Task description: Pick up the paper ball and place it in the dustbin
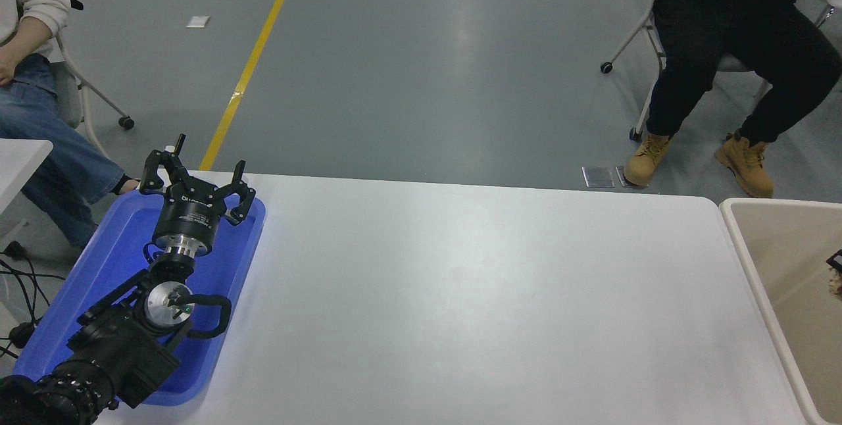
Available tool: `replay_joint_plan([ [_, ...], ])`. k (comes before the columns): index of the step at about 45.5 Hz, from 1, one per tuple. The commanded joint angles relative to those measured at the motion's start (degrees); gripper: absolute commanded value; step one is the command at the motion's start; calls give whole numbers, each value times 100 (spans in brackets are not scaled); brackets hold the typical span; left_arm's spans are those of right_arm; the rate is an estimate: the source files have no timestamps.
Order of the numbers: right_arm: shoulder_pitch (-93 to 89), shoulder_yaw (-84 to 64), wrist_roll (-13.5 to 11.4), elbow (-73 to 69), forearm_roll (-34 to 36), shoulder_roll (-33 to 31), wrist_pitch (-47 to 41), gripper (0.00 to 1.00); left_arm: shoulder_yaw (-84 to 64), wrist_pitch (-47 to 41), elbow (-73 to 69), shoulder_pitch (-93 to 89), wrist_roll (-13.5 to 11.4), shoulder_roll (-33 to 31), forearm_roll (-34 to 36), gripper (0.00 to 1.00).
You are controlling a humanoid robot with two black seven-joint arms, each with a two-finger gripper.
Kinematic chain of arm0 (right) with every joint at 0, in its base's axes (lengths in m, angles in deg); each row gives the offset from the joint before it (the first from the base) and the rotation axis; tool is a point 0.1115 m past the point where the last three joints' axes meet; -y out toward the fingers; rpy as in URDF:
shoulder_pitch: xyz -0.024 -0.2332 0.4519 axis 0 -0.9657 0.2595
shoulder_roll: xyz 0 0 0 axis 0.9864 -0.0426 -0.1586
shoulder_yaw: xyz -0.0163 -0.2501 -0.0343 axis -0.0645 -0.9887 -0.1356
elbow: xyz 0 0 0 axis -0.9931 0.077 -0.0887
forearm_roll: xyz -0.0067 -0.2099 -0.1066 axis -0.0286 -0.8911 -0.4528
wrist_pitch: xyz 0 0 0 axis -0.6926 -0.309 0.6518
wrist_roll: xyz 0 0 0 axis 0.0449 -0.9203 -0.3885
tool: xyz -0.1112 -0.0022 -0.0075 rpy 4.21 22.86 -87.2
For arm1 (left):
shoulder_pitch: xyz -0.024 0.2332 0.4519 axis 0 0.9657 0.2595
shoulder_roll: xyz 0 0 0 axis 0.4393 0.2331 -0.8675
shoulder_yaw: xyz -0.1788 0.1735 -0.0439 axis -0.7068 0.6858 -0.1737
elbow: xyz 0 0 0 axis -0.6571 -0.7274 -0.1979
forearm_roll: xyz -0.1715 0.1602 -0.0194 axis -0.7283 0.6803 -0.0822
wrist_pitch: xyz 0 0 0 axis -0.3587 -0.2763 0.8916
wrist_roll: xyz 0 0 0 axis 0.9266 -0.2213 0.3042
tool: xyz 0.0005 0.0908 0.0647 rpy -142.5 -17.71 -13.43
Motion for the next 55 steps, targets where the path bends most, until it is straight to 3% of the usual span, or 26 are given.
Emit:
replay_joint_plan([
  [1,-47,45,9,7,-2,8,289,100,0,-3,0,4,0,0,0,100],
  [26,567,307,17,-89,7,-246,228,100,0,-3,0,3,0,0,0,100],
  [40,1402,3145,44,-405,-2,-352,201,100,0,-3,0,4,0,0,-9,100],
  [47,1737,4166,88,-1099,-11,-755,201,100,0,-3,0,4,0,0,-9,100],
  [51,1763,4579,202,-1617,-20,-914,201,100,0,-3,0,4,0,0,-9,100],
  [55,1684,5589,483,-2224,-28,-1107,184,100,0,-3,0,4,0,0,0,100],
])
